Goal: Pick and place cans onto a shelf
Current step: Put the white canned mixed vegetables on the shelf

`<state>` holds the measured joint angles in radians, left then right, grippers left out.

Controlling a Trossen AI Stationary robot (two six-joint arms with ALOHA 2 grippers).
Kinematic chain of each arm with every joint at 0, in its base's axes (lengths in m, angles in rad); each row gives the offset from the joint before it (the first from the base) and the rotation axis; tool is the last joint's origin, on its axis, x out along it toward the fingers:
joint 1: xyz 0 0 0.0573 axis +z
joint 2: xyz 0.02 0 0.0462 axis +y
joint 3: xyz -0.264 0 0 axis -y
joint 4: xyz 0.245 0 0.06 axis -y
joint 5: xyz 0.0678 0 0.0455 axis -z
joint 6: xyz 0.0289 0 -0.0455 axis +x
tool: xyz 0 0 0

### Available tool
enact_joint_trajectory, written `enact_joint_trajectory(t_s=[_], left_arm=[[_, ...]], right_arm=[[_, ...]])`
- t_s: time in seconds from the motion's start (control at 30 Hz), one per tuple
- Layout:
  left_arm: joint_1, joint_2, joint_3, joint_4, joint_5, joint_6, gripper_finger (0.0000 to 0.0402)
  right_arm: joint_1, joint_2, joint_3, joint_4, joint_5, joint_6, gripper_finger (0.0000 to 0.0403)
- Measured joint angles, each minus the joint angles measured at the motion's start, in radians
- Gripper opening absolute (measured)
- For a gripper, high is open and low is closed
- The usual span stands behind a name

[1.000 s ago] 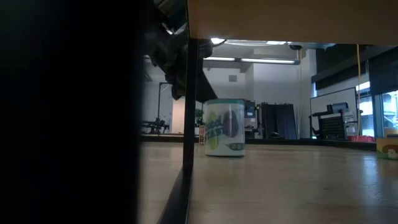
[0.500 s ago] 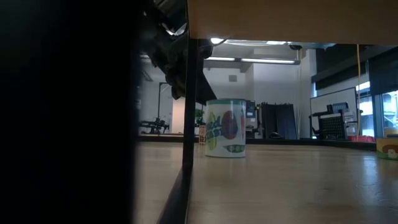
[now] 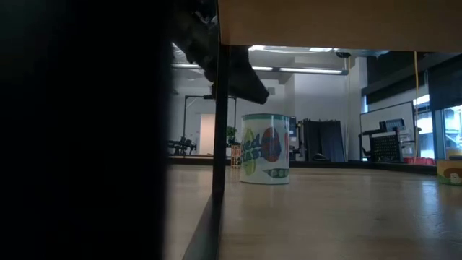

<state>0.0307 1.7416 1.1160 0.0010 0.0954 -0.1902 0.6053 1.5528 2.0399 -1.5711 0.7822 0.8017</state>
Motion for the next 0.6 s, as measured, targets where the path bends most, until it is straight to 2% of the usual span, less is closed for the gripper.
enact_joint_trajectory(t_s=[0.2, 0.6], left_arm=[[-0.002, 0.000, 0.000, -0.104, -0.018, 0.009, 0.0069], [-0.023, 0.015, 0.001, -0.109, -0.002, -0.069, 0.0070]], right_arm=[[0.000, 0.000, 0.000, 0.000, 0.000, -0.026, 0.0065], [0.000, 0.000, 0.000, 0.000, -0.001, -0.026, 0.0065]])
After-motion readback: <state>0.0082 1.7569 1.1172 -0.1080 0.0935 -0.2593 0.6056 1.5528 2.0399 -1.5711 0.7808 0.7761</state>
